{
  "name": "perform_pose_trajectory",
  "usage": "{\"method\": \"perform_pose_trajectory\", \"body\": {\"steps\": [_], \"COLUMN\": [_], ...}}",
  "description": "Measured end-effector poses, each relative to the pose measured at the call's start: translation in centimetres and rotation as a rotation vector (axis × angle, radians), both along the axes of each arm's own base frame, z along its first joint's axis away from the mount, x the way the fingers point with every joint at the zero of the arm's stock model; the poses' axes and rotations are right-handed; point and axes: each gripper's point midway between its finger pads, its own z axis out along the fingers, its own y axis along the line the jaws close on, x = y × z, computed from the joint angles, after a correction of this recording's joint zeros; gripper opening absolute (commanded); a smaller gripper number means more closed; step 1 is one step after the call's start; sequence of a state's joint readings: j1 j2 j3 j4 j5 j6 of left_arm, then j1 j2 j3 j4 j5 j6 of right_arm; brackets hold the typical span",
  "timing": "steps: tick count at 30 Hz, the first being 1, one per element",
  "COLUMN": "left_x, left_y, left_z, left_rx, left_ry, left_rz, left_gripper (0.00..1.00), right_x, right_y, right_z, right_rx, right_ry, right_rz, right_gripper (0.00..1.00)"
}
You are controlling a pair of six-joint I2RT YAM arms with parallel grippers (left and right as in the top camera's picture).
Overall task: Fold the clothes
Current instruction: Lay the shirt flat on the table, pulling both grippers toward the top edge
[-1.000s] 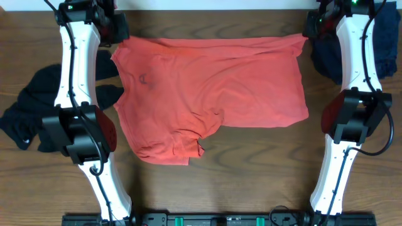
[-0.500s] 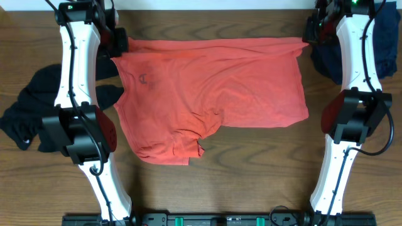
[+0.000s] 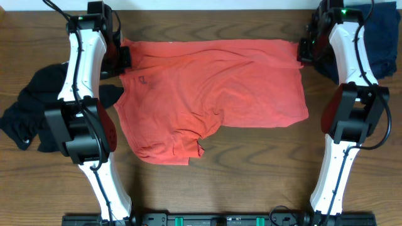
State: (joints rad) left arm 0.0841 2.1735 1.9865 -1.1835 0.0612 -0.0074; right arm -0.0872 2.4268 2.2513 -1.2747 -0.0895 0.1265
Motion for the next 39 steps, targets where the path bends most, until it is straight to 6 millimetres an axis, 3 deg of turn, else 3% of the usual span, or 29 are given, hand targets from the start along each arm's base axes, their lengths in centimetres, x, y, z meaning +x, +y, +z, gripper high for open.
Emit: {"method": "perform_pose_trajectory", "body": {"steps": [8,18,28,30,33,39], "left_x": [0.0,1.0,1.0,0.6,0.5,0.3], "left_y": [1.6,6.7,6.0,6.0,6.0,6.0], "left_z": [0.0,0.3,0.3,0.2,0.2,0.2], "left_rx": [0.072,0.096,0.093,0.093,0.094,0.093], "left_ry": [0.001,-0.073,-0.066,-0.051,-0.046,-0.039], "left_rz": [0.028,0.163,0.151,0.147,0.149,0.155], "left_gripper": [0.06,0.06,0.06,0.28,0.47,0.52], "right_x": [0.0,0.4,0.6,0.6,0.6,0.6], "right_y": [-0.6,-3.5,-3.5,-3.5,-3.5,-3.5], "right_z": [-0.1,0.0,0.0,0.0,0.0,0.0], "right_rx": [-0.009,-0.018,-0.019,-0.018,-0.021,-0.020], "right_ry": [0.001,-0.027,-0.036,-0.035,-0.035,-0.034], "right_rz": [-0.013,-0.067,-0.066,-0.072,-0.075,-0.075], "right_gripper": [0.01,0.01,0.03,0.22,0.36,0.36]}}
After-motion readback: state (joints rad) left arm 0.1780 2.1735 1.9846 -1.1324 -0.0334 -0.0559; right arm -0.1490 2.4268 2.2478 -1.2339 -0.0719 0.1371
